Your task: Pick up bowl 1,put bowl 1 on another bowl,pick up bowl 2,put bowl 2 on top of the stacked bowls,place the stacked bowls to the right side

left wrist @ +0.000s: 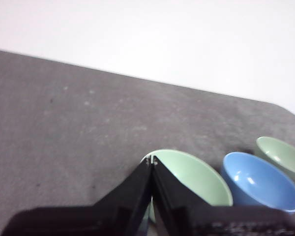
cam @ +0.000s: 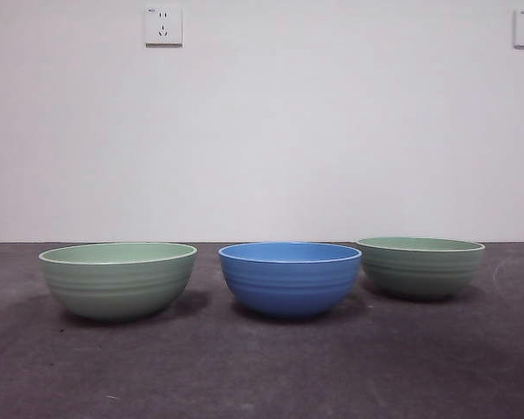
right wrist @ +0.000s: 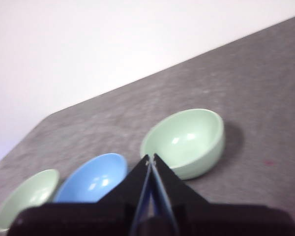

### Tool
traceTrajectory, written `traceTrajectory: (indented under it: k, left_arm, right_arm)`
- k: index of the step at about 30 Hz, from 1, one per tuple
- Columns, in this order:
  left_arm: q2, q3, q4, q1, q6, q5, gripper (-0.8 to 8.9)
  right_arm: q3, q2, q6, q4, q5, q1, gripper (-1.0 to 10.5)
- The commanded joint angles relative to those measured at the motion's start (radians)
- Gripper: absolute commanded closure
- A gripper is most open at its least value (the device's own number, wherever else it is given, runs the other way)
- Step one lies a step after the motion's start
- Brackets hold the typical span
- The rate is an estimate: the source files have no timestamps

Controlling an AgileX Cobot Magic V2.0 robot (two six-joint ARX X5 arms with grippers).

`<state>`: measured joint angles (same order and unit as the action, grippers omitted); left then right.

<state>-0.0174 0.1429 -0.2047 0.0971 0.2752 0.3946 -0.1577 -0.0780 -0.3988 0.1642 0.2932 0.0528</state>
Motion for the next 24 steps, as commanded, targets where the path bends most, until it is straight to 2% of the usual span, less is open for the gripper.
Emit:
traceTrajectory:
  k: [1,5,11,15,24]
  left_arm:
    - [-0.034,0.051,-0.045,0.003,0.012,0.026,8.20]
    - [-0.109,0.128,-0.099,0.003,-0.010,0.093,8.20]
    - [-0.254,0.257,-0.193,0.003,-0.092,0.223,8.20]
    - [-0.358,0.353,-0.295,0.001,-0.175,0.294,8.20]
    - [-0.520,0.512,-0.528,-0.042,-0.321,0.332,8.20]
  right_arm:
    - [-0.056,-0.053,-0.011,0.007,0.041,0.002,9.6]
    - [-0.161,-0.146,0.023,0.065,0.076,0.002,9.6]
    - [-0.357,-0.301,0.178,0.276,0.104,0.003,9.6]
    - [-0.486,-0.403,0.248,0.452,0.119,0.005,9.6]
    - [-0.672,-0.570,0.351,0.732,0.129,0.045,9.6]
